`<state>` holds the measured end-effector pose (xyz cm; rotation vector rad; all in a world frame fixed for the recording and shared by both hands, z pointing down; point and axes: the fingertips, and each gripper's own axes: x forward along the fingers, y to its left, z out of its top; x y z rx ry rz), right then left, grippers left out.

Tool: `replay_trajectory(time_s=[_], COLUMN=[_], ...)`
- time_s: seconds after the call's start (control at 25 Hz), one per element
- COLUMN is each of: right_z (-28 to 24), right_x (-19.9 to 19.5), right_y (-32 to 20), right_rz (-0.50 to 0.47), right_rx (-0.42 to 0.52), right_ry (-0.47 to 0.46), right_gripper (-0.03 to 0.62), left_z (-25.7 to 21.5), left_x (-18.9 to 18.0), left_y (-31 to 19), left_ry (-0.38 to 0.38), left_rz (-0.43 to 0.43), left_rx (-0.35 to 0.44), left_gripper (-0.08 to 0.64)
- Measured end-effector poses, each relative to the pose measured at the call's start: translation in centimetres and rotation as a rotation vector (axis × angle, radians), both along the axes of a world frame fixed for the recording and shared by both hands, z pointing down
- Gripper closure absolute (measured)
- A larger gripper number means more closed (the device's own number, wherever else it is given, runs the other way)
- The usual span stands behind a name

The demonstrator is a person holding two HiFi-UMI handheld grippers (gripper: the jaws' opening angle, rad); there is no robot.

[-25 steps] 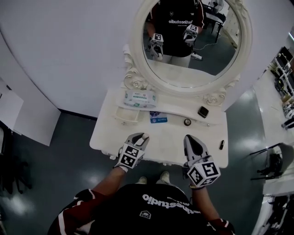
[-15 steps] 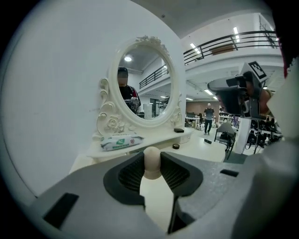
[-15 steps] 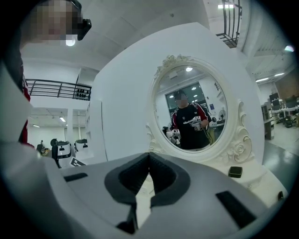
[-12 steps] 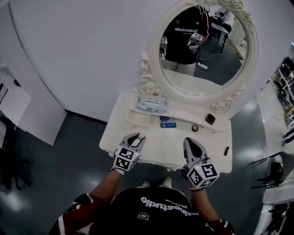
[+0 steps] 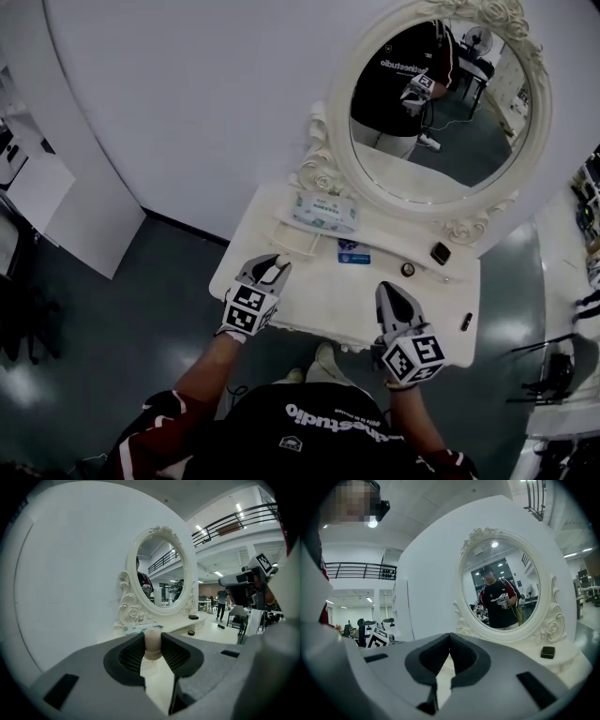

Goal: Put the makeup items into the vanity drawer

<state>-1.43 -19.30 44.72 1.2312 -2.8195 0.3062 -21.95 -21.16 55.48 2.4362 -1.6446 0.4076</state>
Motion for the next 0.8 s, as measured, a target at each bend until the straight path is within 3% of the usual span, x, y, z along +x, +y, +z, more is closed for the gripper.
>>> replay_trajectory(time_s=[0.28,0.48,0.8], right_z=[-0.4,-0.4,0.8], right_x=[-0.5,-0.2,0.2], right_y=[-2.9,-5.1,-8.1], right_rz=[-0.057,-0.087,-0.132], right_rx=[0.002,-0.006,-0.037], right_ry=[-0.022,-0.036,-0.033], right_gripper=[0.589,0.59,0.589], left_z=[0.2,1.2,3.7], left_x=[-0.5,-1.0,-1.7], left_y=[-2.1,-4.5,-7.7], left_ry=[-0.03,0.009,-0.005], left_rz=[-0.063,-0.115,-0.186], left_rx=[-0.004,-0.036,-0.07], left_gripper=[0.451,0.448,0.446])
